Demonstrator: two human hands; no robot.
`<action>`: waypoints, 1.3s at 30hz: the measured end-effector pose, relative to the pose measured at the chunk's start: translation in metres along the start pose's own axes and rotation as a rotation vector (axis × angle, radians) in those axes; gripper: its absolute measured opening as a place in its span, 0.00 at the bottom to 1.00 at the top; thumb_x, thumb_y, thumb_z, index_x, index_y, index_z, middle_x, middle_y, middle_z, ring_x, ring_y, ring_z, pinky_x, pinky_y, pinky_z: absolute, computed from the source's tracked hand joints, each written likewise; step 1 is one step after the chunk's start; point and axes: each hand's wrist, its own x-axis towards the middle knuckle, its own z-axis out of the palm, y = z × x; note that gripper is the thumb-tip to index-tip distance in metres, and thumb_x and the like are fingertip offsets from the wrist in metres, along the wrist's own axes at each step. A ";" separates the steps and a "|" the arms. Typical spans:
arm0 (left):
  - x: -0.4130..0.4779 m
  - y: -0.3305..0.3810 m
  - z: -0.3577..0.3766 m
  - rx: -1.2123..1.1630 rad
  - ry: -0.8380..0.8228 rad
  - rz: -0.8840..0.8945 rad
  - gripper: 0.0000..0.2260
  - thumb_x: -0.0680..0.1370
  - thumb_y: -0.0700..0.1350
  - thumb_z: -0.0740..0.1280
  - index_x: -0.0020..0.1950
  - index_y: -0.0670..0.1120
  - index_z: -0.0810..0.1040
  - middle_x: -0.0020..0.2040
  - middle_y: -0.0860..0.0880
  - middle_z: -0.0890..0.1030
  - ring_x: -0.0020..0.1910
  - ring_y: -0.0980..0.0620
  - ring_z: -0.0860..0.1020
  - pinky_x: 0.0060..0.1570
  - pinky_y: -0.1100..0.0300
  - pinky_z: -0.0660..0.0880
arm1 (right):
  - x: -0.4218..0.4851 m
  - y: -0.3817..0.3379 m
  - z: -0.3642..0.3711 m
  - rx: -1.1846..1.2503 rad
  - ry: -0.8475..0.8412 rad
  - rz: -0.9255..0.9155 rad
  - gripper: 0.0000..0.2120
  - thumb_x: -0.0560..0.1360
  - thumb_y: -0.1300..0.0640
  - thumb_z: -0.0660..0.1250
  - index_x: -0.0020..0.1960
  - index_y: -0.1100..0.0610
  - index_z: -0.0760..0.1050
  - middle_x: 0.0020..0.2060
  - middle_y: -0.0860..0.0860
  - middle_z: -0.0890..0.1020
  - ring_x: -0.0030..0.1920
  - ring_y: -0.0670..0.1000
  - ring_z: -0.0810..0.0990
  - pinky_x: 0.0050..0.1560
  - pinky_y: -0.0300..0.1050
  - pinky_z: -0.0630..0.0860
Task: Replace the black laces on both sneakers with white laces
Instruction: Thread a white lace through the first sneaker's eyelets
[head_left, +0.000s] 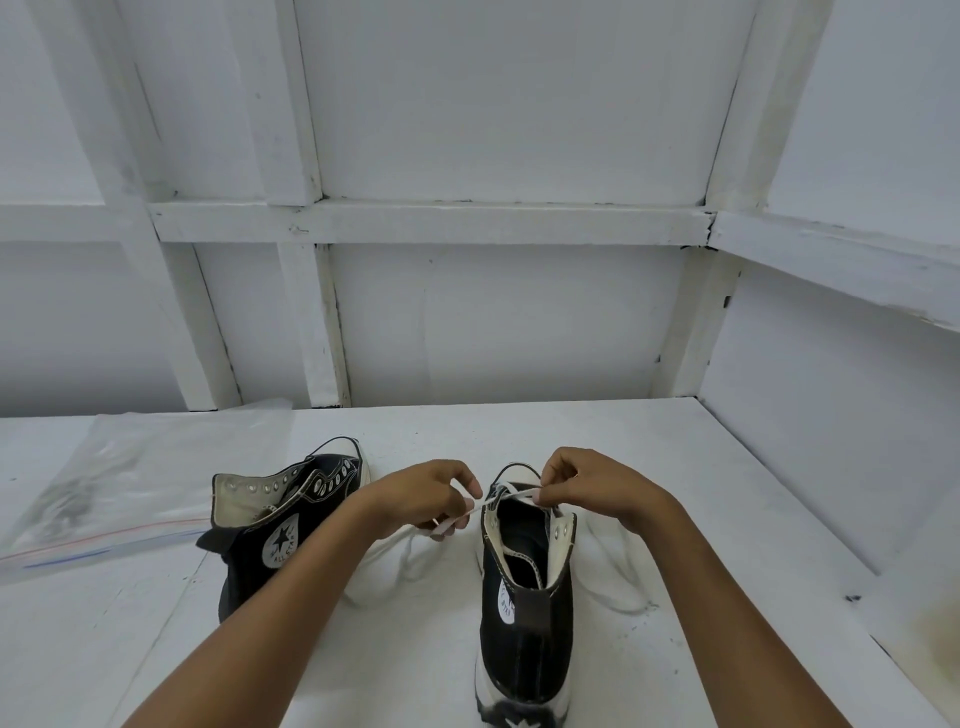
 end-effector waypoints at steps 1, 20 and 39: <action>0.001 0.000 0.000 0.035 -0.006 0.001 0.09 0.79 0.32 0.60 0.56 0.42 0.74 0.32 0.47 0.79 0.26 0.54 0.74 0.28 0.65 0.69 | 0.001 0.001 0.001 0.001 0.012 0.013 0.07 0.72 0.58 0.73 0.45 0.57 0.75 0.42 0.51 0.79 0.43 0.47 0.75 0.44 0.41 0.70; 0.018 -0.007 -0.008 0.911 0.174 -0.085 0.08 0.75 0.39 0.64 0.51 0.44 0.80 0.52 0.48 0.81 0.50 0.48 0.79 0.44 0.59 0.72 | -0.024 -0.010 -0.002 -0.050 0.044 0.110 0.13 0.73 0.50 0.72 0.38 0.58 0.74 0.31 0.49 0.76 0.33 0.47 0.71 0.28 0.36 0.62; -0.009 0.005 0.006 0.940 0.088 -0.277 0.07 0.70 0.39 0.66 0.32 0.43 0.72 0.25 0.49 0.75 0.22 0.51 0.74 0.31 0.63 0.74 | -0.037 -0.019 -0.008 0.070 -0.023 0.245 0.11 0.72 0.53 0.74 0.33 0.55 0.80 0.26 0.46 0.80 0.33 0.46 0.78 0.31 0.38 0.63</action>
